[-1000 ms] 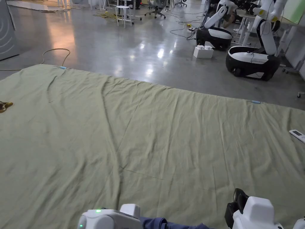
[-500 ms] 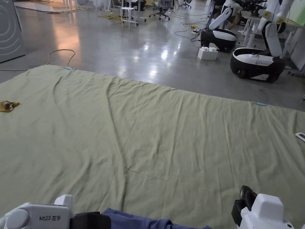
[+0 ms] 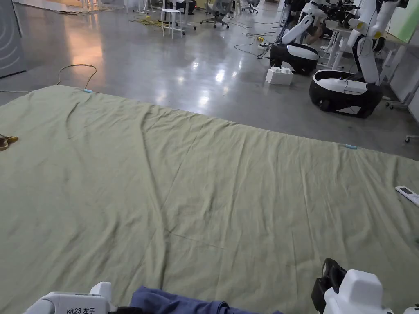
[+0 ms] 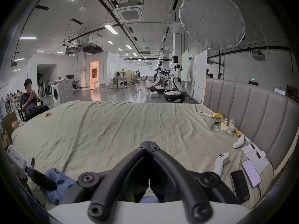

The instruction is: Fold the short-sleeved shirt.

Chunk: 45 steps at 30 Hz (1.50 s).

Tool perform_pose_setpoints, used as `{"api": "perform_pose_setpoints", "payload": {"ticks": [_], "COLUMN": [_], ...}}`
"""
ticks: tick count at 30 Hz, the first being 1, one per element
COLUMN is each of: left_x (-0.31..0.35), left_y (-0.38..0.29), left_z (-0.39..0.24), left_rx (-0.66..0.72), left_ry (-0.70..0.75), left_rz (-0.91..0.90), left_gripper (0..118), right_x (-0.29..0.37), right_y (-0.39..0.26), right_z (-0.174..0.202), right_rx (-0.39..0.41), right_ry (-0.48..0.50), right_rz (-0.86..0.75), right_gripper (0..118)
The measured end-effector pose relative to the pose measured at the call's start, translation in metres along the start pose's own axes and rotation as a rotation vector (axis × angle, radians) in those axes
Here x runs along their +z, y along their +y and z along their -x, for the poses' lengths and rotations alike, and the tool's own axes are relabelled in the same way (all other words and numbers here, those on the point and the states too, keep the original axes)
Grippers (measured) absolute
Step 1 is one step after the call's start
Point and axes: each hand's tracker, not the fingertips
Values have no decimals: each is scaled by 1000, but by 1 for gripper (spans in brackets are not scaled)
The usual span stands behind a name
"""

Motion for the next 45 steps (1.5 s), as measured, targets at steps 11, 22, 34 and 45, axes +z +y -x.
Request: {"api": "perform_pose_setpoints", "payload": {"ticks": [11, 22, 34, 45], "left_x": [52, 145, 112, 3], "left_y": [34, 64, 23, -7], "left_z": [-28, -81, -166, -202], "left_rx": [-122, -329, -366, -332], "left_ry": [0, 497, 390, 356], "left_rz": [-69, -130, -118, -11], "left_gripper": [16, 16, 16, 16], "right_x": [-2, -6, -8, -5], "right_y": [2, -1, -3, -5], "right_z": [-2, 7, 11, 1], "right_rx": [10, 10, -9, -17], "right_ry": [-5, 26, 45, 33], "right_rz": [3, 4, 7, 9], "right_gripper": [0, 1, 0, 0]}}
